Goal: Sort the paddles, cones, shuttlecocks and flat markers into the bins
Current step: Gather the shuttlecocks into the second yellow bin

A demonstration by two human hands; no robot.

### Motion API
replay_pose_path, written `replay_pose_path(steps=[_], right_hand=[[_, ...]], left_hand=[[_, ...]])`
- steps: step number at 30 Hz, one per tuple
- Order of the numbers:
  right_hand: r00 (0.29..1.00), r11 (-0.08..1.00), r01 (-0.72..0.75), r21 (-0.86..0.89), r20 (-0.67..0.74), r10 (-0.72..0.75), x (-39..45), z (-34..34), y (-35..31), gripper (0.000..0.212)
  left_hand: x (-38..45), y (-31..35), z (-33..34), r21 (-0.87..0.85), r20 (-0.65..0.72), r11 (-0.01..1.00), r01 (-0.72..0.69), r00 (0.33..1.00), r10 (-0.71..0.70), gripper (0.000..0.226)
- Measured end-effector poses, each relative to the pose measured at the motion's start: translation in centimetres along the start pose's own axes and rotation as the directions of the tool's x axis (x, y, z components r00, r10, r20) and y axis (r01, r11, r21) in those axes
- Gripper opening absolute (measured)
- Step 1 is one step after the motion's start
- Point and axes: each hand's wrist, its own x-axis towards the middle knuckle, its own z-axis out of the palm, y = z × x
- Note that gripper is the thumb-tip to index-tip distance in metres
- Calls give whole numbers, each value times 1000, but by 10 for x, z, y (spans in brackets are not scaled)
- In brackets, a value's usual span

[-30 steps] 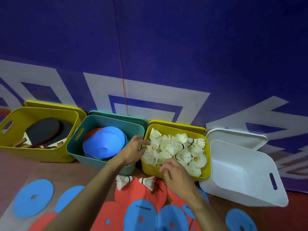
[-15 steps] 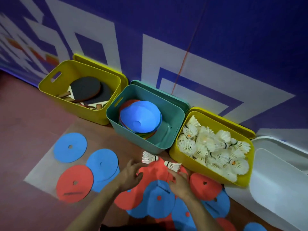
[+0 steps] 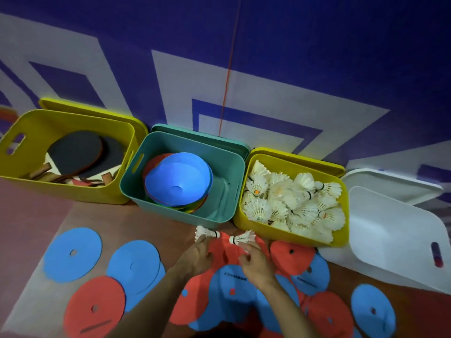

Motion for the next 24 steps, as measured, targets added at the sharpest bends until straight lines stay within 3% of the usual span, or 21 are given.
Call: replay_pose_path(steps=[2,3,4,5,12,18,21,24], right_hand=[[996,996,84,-37,-37,-86,-16,-9,6,41],[987,988,144,-63,-60,-148,-26,-15,7,42],[974,976,204,-78,-84,-211,-35,-23,8,41],[961,967,246,-63,-111,-252,-45,-32,6,40],[867,903,427,43,-305,-395,-74,-103,-39,34],[800,884,442,-150,-381,-464,-29,-173,-63,39],[844,895,380,-235,-308,-439,0,-193,-64,42],[869,896,398,-196,-234,-437,3,-189,-51,43]], left_hand=[[-11,22,-12,-37,47,992,-121,991,123,45],[-54,69,-74,-51,-59,993,-105,993,102,49],[-72,77,-94,-69,-23,991,-115,993,113,53],[-74,74,-90,-50,-76,977,-206,976,202,55],[-104,94,-103,-19,-204,975,-223,955,214,58],[-139,118,-106,-42,-288,978,-206,940,186,48],[-159,136,-108,-45,-351,977,-209,919,181,45],[-175,161,-115,-19,-392,971,-240,895,214,44]])
